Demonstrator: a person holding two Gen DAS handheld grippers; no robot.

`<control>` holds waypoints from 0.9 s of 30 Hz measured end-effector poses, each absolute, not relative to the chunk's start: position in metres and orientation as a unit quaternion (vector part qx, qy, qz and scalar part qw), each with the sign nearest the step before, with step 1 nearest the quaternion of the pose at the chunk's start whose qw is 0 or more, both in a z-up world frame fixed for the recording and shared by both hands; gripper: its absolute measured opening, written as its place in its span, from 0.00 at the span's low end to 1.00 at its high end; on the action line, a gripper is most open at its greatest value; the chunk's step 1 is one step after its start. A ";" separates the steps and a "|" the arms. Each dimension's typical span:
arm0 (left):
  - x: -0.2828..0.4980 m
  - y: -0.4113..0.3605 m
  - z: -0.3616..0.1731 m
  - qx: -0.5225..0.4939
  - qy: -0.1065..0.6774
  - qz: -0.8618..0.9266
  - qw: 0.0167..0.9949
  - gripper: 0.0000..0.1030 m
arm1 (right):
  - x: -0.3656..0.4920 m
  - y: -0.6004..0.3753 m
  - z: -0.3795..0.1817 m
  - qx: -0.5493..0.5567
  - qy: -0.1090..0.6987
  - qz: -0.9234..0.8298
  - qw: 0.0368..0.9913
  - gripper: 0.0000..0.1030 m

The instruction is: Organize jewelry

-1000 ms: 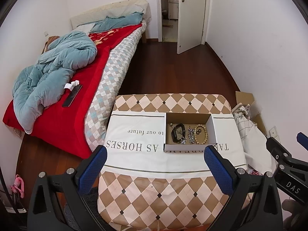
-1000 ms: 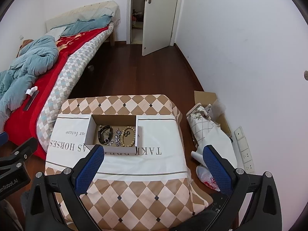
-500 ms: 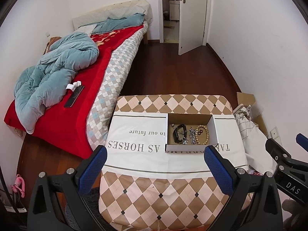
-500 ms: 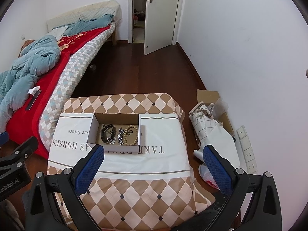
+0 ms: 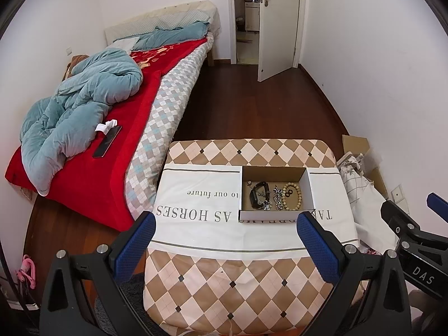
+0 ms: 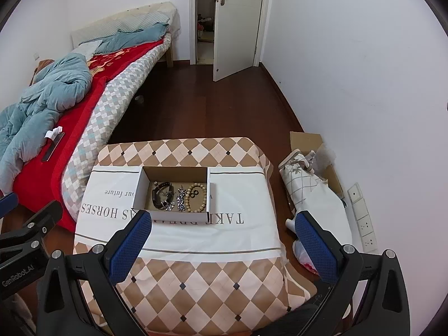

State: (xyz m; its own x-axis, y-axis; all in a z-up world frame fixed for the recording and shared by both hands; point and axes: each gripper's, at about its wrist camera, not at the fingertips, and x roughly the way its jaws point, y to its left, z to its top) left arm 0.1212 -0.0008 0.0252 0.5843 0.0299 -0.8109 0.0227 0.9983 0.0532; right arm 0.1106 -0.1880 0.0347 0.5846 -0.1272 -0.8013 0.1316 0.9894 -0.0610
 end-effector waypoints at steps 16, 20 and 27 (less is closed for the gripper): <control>0.118 -0.002 0.030 0.029 0.453 0.002 0.891 1.00 | 0.111 -0.189 0.037 0.006 0.450 -0.070 0.890 1.00; 0.117 -0.002 0.031 0.029 0.454 0.001 0.891 1.00 | 0.111 -0.189 0.037 0.006 0.450 -0.070 0.890 1.00; 0.117 -0.002 0.031 0.028 0.454 0.002 0.891 1.00 | 0.109 -0.186 0.038 0.004 0.448 -0.069 0.891 1.00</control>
State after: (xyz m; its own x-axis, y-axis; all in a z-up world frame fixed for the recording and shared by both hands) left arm 0.1169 -0.0024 0.0310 0.5881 0.0287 -0.8083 0.0228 0.9984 0.0520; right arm 0.1091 -0.1864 0.0380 0.5892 -0.1196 -0.7991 0.1260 0.9905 -0.0553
